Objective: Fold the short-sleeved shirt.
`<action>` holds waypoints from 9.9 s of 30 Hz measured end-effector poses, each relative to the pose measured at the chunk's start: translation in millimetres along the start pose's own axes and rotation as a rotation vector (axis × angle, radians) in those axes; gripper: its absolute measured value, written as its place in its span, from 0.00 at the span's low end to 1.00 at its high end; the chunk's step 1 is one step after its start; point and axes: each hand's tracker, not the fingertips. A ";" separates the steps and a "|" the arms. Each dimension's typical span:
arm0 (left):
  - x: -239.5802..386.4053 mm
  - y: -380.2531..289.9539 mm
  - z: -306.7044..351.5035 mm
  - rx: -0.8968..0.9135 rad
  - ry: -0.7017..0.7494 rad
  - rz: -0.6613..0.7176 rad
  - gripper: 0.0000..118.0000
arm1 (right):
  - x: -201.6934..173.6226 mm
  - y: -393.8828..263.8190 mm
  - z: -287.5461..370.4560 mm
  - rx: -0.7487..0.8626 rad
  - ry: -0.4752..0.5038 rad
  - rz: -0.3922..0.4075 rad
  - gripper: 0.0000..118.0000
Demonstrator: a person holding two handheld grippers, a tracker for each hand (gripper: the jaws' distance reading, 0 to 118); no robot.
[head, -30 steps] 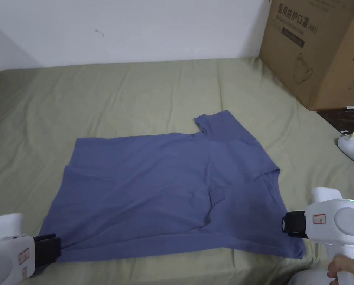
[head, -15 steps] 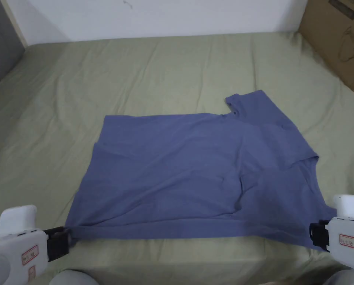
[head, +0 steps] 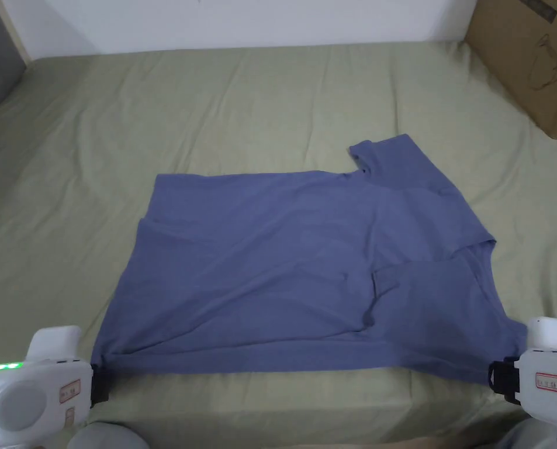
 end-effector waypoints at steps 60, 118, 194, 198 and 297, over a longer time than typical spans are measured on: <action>1.1 89.6 3.7 0.077 -0.067 0.070 0.00 | -10.1 121.9 -30.4 0.102 -0.006 0.003 0.00; 7.1 67.8 22.5 0.081 0.039 -0.004 0.43 | 23.6 88.0 -5.1 0.069 -0.248 0.115 0.82; 69.4 333.6 -150.6 0.022 -0.094 0.108 0.02 | 16.2 344.6 -134.3 0.106 -0.048 0.110 0.00; 70.9 316.2 -103.0 0.059 -0.129 0.085 0.02 | 20.3 336.5 -102.2 0.142 -0.036 0.101 0.00; 258.3 110.7 -48.0 -0.173 -0.778 0.068 0.70 | 18.2 43.5 12.0 0.139 -0.032 0.026 0.00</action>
